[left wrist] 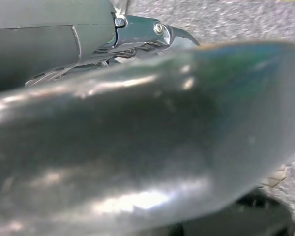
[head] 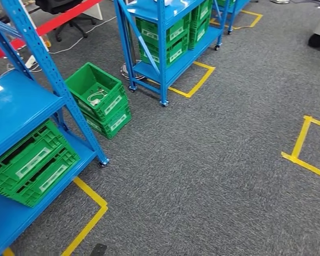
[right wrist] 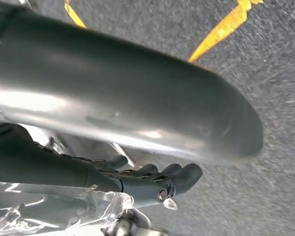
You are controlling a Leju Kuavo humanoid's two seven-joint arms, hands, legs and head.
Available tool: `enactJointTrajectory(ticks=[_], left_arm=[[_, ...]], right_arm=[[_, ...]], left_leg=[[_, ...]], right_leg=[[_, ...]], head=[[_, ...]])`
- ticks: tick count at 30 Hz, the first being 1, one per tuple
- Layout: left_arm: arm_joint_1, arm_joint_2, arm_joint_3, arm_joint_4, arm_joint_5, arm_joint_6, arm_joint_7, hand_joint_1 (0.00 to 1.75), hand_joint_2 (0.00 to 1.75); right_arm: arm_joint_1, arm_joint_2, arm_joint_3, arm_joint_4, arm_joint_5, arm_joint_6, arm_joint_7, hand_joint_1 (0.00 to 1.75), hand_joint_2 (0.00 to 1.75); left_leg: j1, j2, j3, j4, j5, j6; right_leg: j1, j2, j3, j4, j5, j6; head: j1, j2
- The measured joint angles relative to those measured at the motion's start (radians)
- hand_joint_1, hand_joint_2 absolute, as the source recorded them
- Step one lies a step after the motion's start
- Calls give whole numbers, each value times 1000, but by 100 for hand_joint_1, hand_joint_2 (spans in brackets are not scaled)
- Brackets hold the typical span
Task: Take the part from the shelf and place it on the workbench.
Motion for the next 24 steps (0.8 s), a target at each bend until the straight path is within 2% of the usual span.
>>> enactJointTrajectory(ticks=[2, 3, 4, 5, 6, 7, 9, 10, 11, 13, 14, 15, 17, 18, 19, 20, 21, 22, 23, 24], left_arm=[[-3, -1, 0, 0, 0, 0, -4, 0, 0], [-4, -1, 0, 0, 0, 0, -6, 0, 0], [-4, 0, 0, 0, 0, -1, -7, 0, 0], [-3, 0, 0, 0, 0, -1, -8, 0, 0], [-1, 0, 1, 0, 0, -1, -8, 0, 0], [0, 1, 1, 0, 0, -2, -8, 0, 0], [-3, 1, 1, 0, -2, -3, -7, 0, 0], [-5, 1, 1, 0, -3, -4, -6, 0, 0], [-7, 1, 1, 0, -4, -4, -4, 0, 0], [-6, 1, 1, 0, -5, -5, 1, 0, 0], [-4, 2, 1, 0, -6, -5, 3, 0, 0], [-2, 2, 1, 0, -7, -4, 4, 0, 0], [-3, 1, 2, 0, -9, -3, -1, 0, 0], [-4, 0, 2, 0, -10, -2, -6, 0, 0], [-5, 0, 2, 0, -10, 0, -13, 0, 0], [-4, -1, 2, 0, -10, 1, -20, 0, 0], [-4, -1, 2, 0, -10, 2, -24, 0, 0], [-4, -1, 2, 0, -10, 2, -28, 0, 0], [-4, -1, 2, 0, -10, 2, -30, 0, 0], [-5, -1, 2, 0, -10, 2, -31, 0, 0]], right_arm=[[2, 0, 0, 0, 0, 0, -5, 0, 0], [3, 0, -1, 0, 0, 0, -6, 0, 0], [4, 0, -1, 0, -1, 0, -8, 0, 0], [3, 0, -2, 0, -1, 0, -9, 0, 0], [2, 0, -2, -1, -1, 0, -10, 0, 0], [1, 0, -2, -1, -1, 0, -11, 0, 0], [-1, 1, -2, -2, -1, 0, -14, 0, 0], [-1, 1, -2, -2, -1, 0, -15, 0, 0], [-1, 1, -3, -2, -1, 0, -16, 0, 0], [-3, 1, -4, -2, -1, 0, -16, 0, 0], [-5, 1, -4, -2, 0, -1, -14, 0, 0], [-6, 2, -4, -2, 1, -1, -13, 0, 0], [-4, 2, -5, -2, 2, -1, -8, 0, 0], [-3, 2, -5, -2, 2, -1, -6, 0, 0], [-1, 2, -5, -2, 2, -1, -4, 0, 0], [0, 2, -6, -2, 2, -1, -3, 0, 0], [0, 2, -6, -2, 2, -1, -2, 0, 0], [0, 2, -6, -2, 2, -1, -2, 0, 0], [0, 2, -6, -2, 2, -1, -2, 0, 0], [0, 2, -6, -2, 2, -1, -2, 0, 0]], left_leg=[[-2, 57, -53, 114, -66, -5], [-2, 67, -84, 181, -96, -7], [-2, 70, -105, 229, -111, -7], [-2, 70, -110, 244, -108, -7], [-3, 72, -97, 223, -87, -5], [-4, 82, -65, 168, -55, -2], [-11, 127, 5, 37, -6, 7], [-14, 145, 27, -7, 4, 13], [-17, 152, 35, -27, 4, 18], [-16, 132, 33, -34, 4, 28], [-13, 121, 33, -36, 6, 32], [-10, 111, 35, -38, 8, 38], [-6, 89, 35, -40, 11, 46], [-5, 76, 35, -40, 11, 48], [-5, 63, 35, -40, 11, 49], [-5, 50, 36, -40, 11, 49], [-4, 35, 37, -39, 11, 48], [-2, 20, 38, -38, 11, 46], [-1, 6, 38, -37, 11, 41], [0, -8, 37, -34, 10, 36]], right_leg=[[4, -31, -1, -3, 0, -9], [6, -47, -1, -3, -1, -11], [7, -64, -2, -2, -2, -13], [8, -78, -2, -2, -3, -14], [9, -91, -1, -2, -3, -14], [9, -103, 1, -2, -5, -13], [14, -124, 4, 0, -10, -7], [17, -135, 5, 1, -12, -3], [20, -145, 6, 2, -14, 2], [21, -161, 8, 1, -18, 11], [19, -150, 6, 8, -25, 17], [17, -128, -3, 30, -40, 23], [12, -71, -54, 142, -97, 34], [11, -57, -89, 213, -126, 36], [11, -52, -119, 268, -142, 38], [10, -50, -134, 290, -139, 39], [8, -48, -128, 269, -116, 40], [5, -41, -104, 212, -78, 41], [1, -22, -72, 140, -43, 43], [-4, 1, -42, 76, -19, 43]], head=[[-8, 0], [-9, 0], [-9, 0], [-9, 0], [-9, 0], [-9, 0], [-10, 0], [-10, 0], [-10, 0], [-8, 0], [-7, 0], [-4, 0], [1, 0], [3, 0], [3, 0], [4, 0], [4, 0], [4, 0], [4, 0], [5, 0]])
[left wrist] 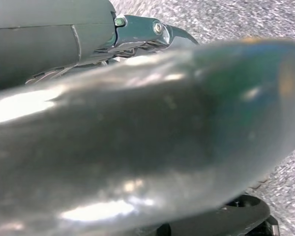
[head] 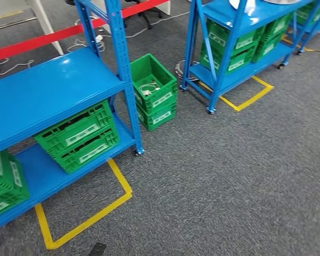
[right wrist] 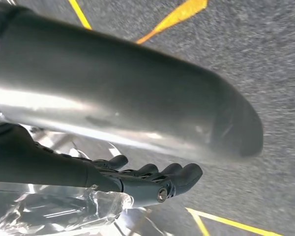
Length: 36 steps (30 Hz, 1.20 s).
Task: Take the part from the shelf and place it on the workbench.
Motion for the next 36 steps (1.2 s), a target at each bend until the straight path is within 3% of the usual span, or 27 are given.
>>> enactJointTrajectory(ticks=[2, 4, 5, 7, 9, 11, 13, 14, 15, 17, 18, 20, 22, 24, 26, 27, 29, 31, 33, 35, 36], left_arm=[[-1, 0, 0, 0, 0, -1, -1, 0, 0], [1, 1, 0, 0, 0, -3, 1, 0, 0], [4, 1, 0, 0, -1, -5, 3, 0, 0], [5, 1, 0, 0, -2, -7, 11, 0, 0], [1, 1, 0, 0, -3, -9, 19, 0, 0], [0, 1, 0, 0, -3, -10, 25, 0, 0], [2, 2, 0, 0, -3, -10, 27, 0, 0], [2, 2, 0, 0, -3, -10, 28, 0, 0], [1, 2, 0, 0, -3, -9, 28, 0, 0], [-3, 2, 0, 0, -2, -7, 28, 0, 0], [-5, 1, 0, 0, -2, -7, 28, 0, 0], [-4, 0, 0, 0, -2, -6, 28, 0, 0], [-1, 0, 1, 0, -1, -6, 28, 0, 0], [-2, -1, 1, 0, -1, -5, 27, 0, 0], [-4, -1, 1, 0, 0, -5, 25, 0, 0], [-3, -1, 1, 0, 0, -5, 24, 0, 0], [-2, -1, 2, 0, 1, -6, 23, 0, 0], [-3, -1, 2, 0, 2, -7, 21, 0, 0], [-3, -1, 2, 0, 3, -7, 19, 0, 0], [0, 0, 2, 0, 4, -6, 17, 0, 0], [2, 0, 2, 0, 4, -6, 16, 0, 0]], right_arm=[[-1, 1, 0, 0, 0, 0, -3, 0, 0], [-2, 1, 1, 0, 1, 0, -8, 0, 0], [-2, 1, 2, 0, 1, 0, -11, 0, 0], [-2, 1, 2, -2, 1, 0, -14, 0, 0], [2, 1, 4, -4, 1, 0, -13, 0, 0], [5, 1, 6, -5, 1, 0, -7, 0, 0], [5, 1, 11, -5, 1, 0, 2, 0, 0], [5, 1, 14, -5, 1, 0, 6, 0, 0], [4, 1, 16, -4, 1, 0, 9, 0, 0], [4, 1, 20, -4, 1, 0, 11, 0, 0], [5, 1, 20, -4, 1, 0, 11, 0, 0], [4, 1, 21, -4, 1, 0, 11, 0, 0], [2, 1, 24, -4, 1, 0, 10, 0, 0], [2, 1, 25, -4, 0, -1, 8, 0, 0], [6, 1, 25, -4, -1, -1, 4, 0, 0], [8, 1, 25, -4, -2, -1, 1, 0, 0], [9, 1, 25, -4, -2, -1, -4, 0, 0], [8, 1, 25, -4, -2, 0, -7, 0, 0], [8, 2, 25, -4, -2, 0, -9, 0, 0], [7, 2, 25, -4, -2, 0, -10, 0, 0], [7, 2, 25, -4, -2, 0, -10, 0, 0]], left_leg=[[1, -21, -7, 3, 2, -14], [5, -39, -13, -2, 9, -26], [6, -34, -17, 1, 7, -31], [3, 10, -44, 57, -30, -39], [1, 62, -103, 180, -94, -43], [1, 75, -147, 270, -123, -43], [0, 82, -128, 237, -85, -38], [-2, 96, -97, 181, -52, -34], [-7, 124, -62, 116, -25, -29], [-15, 167, -17, 28, -3, -19], [-18, 173, -11, 12, -4, -15], [-16, 148, -12, 5, -3, -7], [-9, 123, -10, 0, 1, 0], [-5, 99, -11, -1, 4, 7], [-4, 70, -13, 0, 5, 10], [-4, 54, -12, 0, 5, 10], [-2, 23, -10, 1, 7, 7], [-2, -4, -12, 3, 8, -2], [-1, -27, -17, 2, 12, -16], [3, -45, -23, -2, 19, -29], [2, -35, -28, 5, 14, -35]], right_leg=[[-3, 29, 29, -60, 10, -8], [0, 16, 33, -63, 12, -24], [1, 7, 34, -64, 14, -32], [1, -16, 34, -68, 18, -45], [4, -43, 35, -68, 17, -53], [8, -74, 35, -68, 15, -57], [10, -100, 37, -68, 12, -58], [11, -111, 39, -68, 10, -57], [14, -122, 41, -67, 8, -53], [21, -142, 45, -65, 2, -45], [24, -153, 47, -65, -1, -41], [24, -169, 52, -66, -6, -31], [21, -125, 38, -28, -35, -19], [18, -66, -17, 89, -92, -10], [17, -52, -76, 199, -127, -8], [17, -50, -85, 210, -118, -8], [13, -35, -49, 119, -54, -10], [5, 19, 8, -9, -2, -11], [2, 51, 32, -58, 4, -18], [4, 28, 38, -62, 9, -33], [3, 16, 40, -63, 11, -40]], head=[[0, 0], [-1, 0], [-1, 0], [-6, 0], [-13, 0], [-14, 0], [-14, 0], [-14, 0], [-14, 0], [-13, 0], [-13, 0], [-12, 0], [-8, 0], [-2, 0], [-1, 0], [-1, 0], [-1, 0], [-1, 0], [-2, 0], [-2, 0], [-5, 0]])
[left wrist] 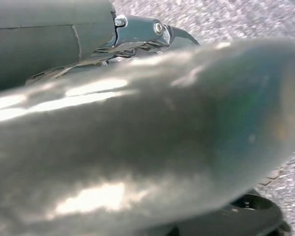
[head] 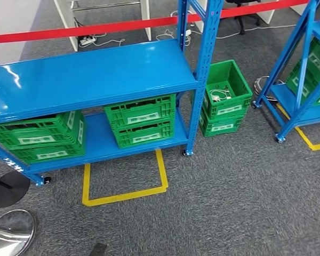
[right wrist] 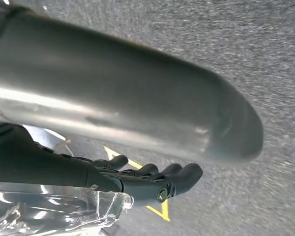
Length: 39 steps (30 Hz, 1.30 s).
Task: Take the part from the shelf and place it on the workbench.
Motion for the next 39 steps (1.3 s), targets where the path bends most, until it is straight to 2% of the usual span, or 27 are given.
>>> enactJointTrajectory(ticks=[1, 3, 4, 5, 6, 7, 8, 10, 11, 12, 14, 15, 16, 18, 19, 20, 22, 39], left_arm=[[1, 0, 0, 0, 0, 1, 0, 0, 0], [-1, -1, 0, 0, 0, 1, 0, 0, 0], [-3, 0, 0, 0, 0, 1, 0, 0, 0], [-3, 0, 0, 0, 0, 1, 0, 0, 0], [-2, 0, 0, 0, 0, 1, 0, 0, 0], [-1, 0, 0, 0, 0, 1, 0, 0, 0], [0, 0, 0, 0, 0, 2, 0, 0, 0], [-2, 0, 0, 0, 0, 2, -1, 0, 0], [-5, 0, 0, 0, 0, 3, -2, 0, 0], [-7, 0, 0, 0, 0, 3, -4, 0, 0], [-8, 0, 0, 0, 0, 5, -8, 0, 0], [-6, -1, 0, 0, 0, 7, -10, 0, 0], [-5, -1, 0, 0, -2, 8, -12, 0, 0], [-5, -1, 0, 0, -6, 10, -16, 0, 0], [-6, -2, 0, 0, -7, 10, -17, 0, 0], [-5, -2, 0, 0, -8, 10, -18, 0, 0], [-4, -2, -1, 0, -10, 10, -21, 0, 0], [0, 6, -3, 0, -19, 5, -23, 0, 0]], right_arm=[[0, 0, 0, 0, 0, 0, 0, 0, 0], [1, 0, 0, -1, 0, 0, -1, 0, 0], [3, 0, 0, -1, 0, 0, -1, 0, 0], [4, 0, 0, -1, 0, 0, -1, 0, 0], [4, 0, -1, -1, 0, 0, -1, 0, 0], [4, 0, -1, -1, 0, 0, -2, 0, 0], [2, 0, -1, -1, 0, 0, -2, 0, 0], [0, 0, -1, -1, 0, 0, -3, 0, 0], [0, 0, -1, -1, 0, 0, -3, 0, 0], [0, 0, -1, -1, 0, 0, -4, 0, 0], [-1, 0, -2, 1, -11, 1, -10, 0, 0], [-6, 0, -6, 5, -26, 7, -16, 0, 0], [-12, 0, -13, 14, -46, 20, -23, 0, 0], [-28, -4, -34, 40, -85, 65, -35, 0, 0], [-34, -7, -44, 53, -98, 86, -39, 0, 0], [-39, -10, -52, 64, -106, 104, -43, 0, 0], [-44, -14, -64, 82, -111, 128, -50, 0, 0], [-56, -31, -101, 136, -122, 198, -32, 0, 0]], left_leg=[[-2, 23, -12, 23, -16, -4], [-6, 86, -65, 135, -80, -11], [-6, 104, -98, 206, -112, -12], [-6, 113, -123, 260, -130, -13], [-6, 116, -132, 281, -129, -12], [-6, 117, -122, 264, -109, -9], [-8, 123, -92, 212, -77, -5], [-17, 170, -18, 76, -24, 9], [-21, 193, 7, 28, -13, 16], [-25, 207, 18, 4, -12, 21], [-25, 195, 19, -4, -14, 30], [-23, 186, 21, -7, -12, 34], [-22, 179, 23, -8, -12, 36], [-22, 170, 27, -6, -14, 36], [-24, 167, 27, -3, -16, 35], [-24, 164, 28, -3, -18, 36], [-24, 162, 27, -3, -17, 37], [-21, 162, 27, -4, -16, 36]], right_leg=[[-1, -13, 1, -2, 2, -6], [2, -42, 1, -4, 2, -14], [4, -59, 0, -4, 1, -16], [6, -75, 0, -4, 0, -18], [8, -89, 0, -4, -1, -20], [9, -102, 1, -4, -3, -20], [11, -114, 3, -4, -4, -20], [16, -134, 8, -2, -9, -15], [19, -144, 9, -2, -12, -12], [22, -153, 8, -2, -14, -8], [24, -171, 12, -5, -19, 1], [23, -163, 13, -1, -25, 7], [23, -151, 14, -4, -27, 4], [22, -121, 15, -7, -26, -9], [22, -119, 18, -15, -19, -15], [21, -120, 20, -17, -16, -12], [21, -120, 21, -20, -13, -2], [23, -120, 20, -21, -12, 1]], head=[[-5, 0], [-15, 0], [-17, 0], [-16, 0], [-17, 0], [-17, 0], [-17, 0], [-17, 0], [-17, 0], [-16, 0], [-16, 0], [-16, 0], [-13, 0], [-7, 0], [-3, 0], [-2, 0], [0, 0], [0, 0]])
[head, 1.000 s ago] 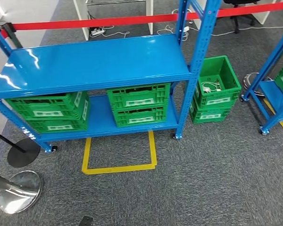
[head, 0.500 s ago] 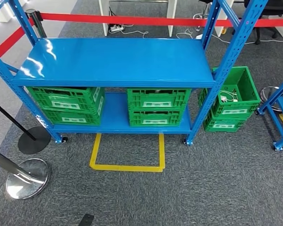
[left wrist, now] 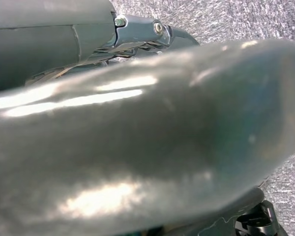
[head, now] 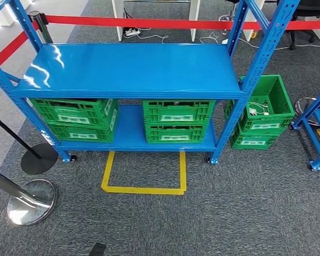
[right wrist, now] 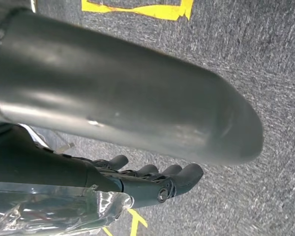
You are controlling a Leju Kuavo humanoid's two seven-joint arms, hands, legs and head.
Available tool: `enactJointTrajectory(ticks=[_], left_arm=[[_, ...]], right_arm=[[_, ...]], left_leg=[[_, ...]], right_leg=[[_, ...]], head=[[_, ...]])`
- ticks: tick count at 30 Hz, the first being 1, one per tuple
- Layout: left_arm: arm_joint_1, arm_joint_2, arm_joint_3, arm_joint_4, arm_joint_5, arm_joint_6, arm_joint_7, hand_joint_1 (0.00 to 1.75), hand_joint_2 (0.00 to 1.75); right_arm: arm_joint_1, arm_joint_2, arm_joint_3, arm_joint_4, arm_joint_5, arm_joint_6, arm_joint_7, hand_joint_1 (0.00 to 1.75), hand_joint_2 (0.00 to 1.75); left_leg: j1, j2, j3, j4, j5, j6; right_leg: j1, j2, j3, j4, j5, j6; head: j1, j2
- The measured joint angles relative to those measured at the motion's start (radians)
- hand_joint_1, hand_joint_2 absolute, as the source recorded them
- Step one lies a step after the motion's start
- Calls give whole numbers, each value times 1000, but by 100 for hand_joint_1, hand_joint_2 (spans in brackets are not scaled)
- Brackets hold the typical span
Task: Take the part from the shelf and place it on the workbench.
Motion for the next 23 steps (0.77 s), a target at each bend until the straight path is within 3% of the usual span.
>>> enactJointTrajectory(ticks=[1, 2, 5, 6, 12, 13, 16, 17, 23], left_arm=[[0, 0, 0, 0, 1, 0, 0, 0, 0], [0, 0, 0, 0, 2, 1, 1, 0, 44], [0, 0, 1, 0, 4, 1, 9, 0, 175], [0, 0, 1, 0, 4, 1, 16, 0, 175], [4, 5, -8, 0, 7, -8, 55, 0, 175], [7, 8, -20, 0, 16, -10, 56, 0, 175], [18, 23, -68, -1, 65, -24, 58, 0, 44], [22, 28, -84, -2, 84, -29, 58, 0, 0], [41, 51, -176, -13, 191, -60, 60, 0, 0]], right_arm=[[0, -1, -1, 0, -1, 2, 0, 0, 0], [-1, -2, -3, 1, -2, 4, 0, 0, 0], [-2, -4, -6, 1, -5, 4, -1, 0, 131], [-2, -4, -7, 1, -6, 5, -1, 0, 175], [-5, -8, -10, 0, -35, 34, -15, 0, 175], [-4, -12, -3, 0, -52, 44, -20, 0, 131], [0, -24, 29, -1, -119, 69, -24, 0, 0], [2, -29, 40, -2, -142, 77, -25, 0, 0], [13, -51, 111, -13, -271, 120, -25, 0, 0]], left_leg=[[0, 0, 0, 0, 0, 0], [0, 0, 0, 0, 0, 0], [0, 0, 0, 0, 0, 0], [0, 0, 0, 0, 0, 0], [0, 0, 0, 0, 0, 0], [0, 0, 0, 0, 0, 0], [0, 0, 0, 0, 0, 0], [0, 0, 0, 0, 0, 0], [0, 0, 0, 0, 0, 0]], right_leg=[[0, 0, 0, 0, 0, 0], [0, 0, 0, 0, 0, 0], [0, 0, 0, 0, 0, 0], [0, 0, 0, 0, 0, 0], [0, 0, 0, 0, 0, 0], [0, 0, 0, 0, 0, 0], [0, 0, 0, 0, 0, 0], [0, 0, 0, 0, 0, 0], [0, 0, 0, 0, 0, 0]], head=[[0, 0], [0, 0], [0, 0], [0, 0], [0, 0], [0, 0], [0, 0], [0, 0], [0, 0]])
